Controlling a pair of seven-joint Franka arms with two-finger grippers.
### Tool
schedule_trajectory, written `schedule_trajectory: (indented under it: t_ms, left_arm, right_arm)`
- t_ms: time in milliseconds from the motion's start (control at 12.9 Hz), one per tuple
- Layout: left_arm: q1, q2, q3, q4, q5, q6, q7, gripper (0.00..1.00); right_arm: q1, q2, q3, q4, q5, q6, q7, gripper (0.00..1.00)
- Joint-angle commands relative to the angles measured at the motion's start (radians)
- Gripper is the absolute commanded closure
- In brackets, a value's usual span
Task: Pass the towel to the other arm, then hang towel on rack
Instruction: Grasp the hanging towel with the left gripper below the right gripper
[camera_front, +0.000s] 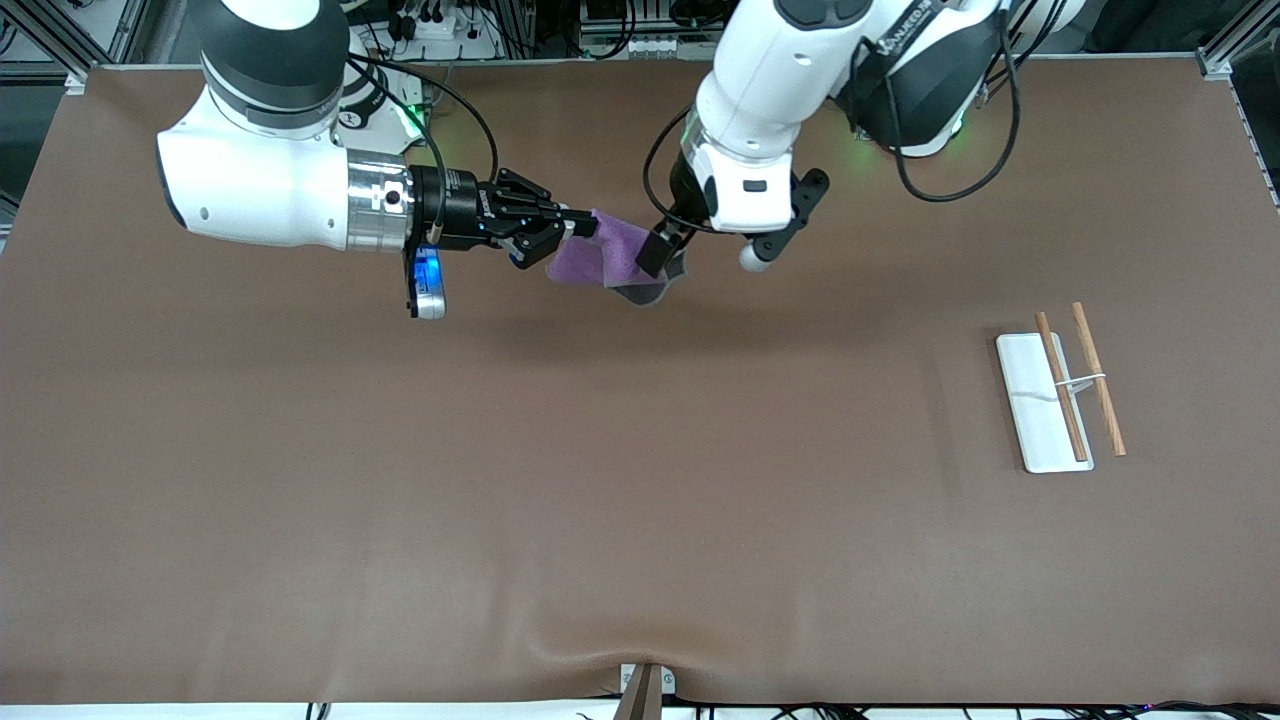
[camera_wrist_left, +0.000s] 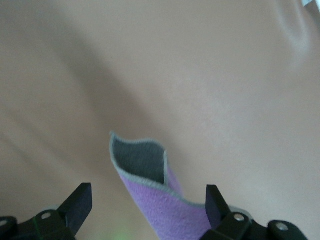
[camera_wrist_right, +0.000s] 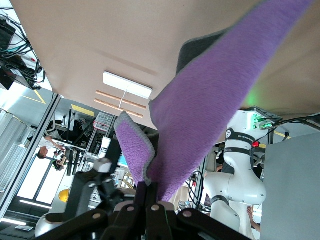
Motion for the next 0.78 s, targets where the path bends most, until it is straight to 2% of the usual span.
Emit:
schedule_trajectory:
  t_ms: [0,388,543,621,698]
  left_arm:
    - [0.003,0.006,0.009,0.030,0.001,0.016,-0.023,0.00]
    - [-0.023,0.023,-0.002,0.030,-0.004,0.095,-0.167,0.00]
    - [-0.023,0.025,-0.002,0.027,-0.002,0.095,-0.162,0.15]
    - [-0.023,0.029,0.000,0.029,-0.002,0.095,-0.159,0.21]
    - [-0.023,0.034,0.000,0.032,-0.002,0.095,-0.161,0.22]
  right_arm:
    - [0.008,0.004,-0.007,0.010,0.026,0.000,0.011,1.00]
    - [0.010,0.006,-0.007,0.012,0.026,0.000,0.011,1.00]
    - [0.010,0.006,-0.007,0.012,0.026,0.000,0.011,1.00]
    - [0.010,0.007,-0.007,0.012,0.026,0.000,0.011,1.00]
    - [0.010,0.006,-0.007,0.012,0.026,0.000,0.011,1.00]
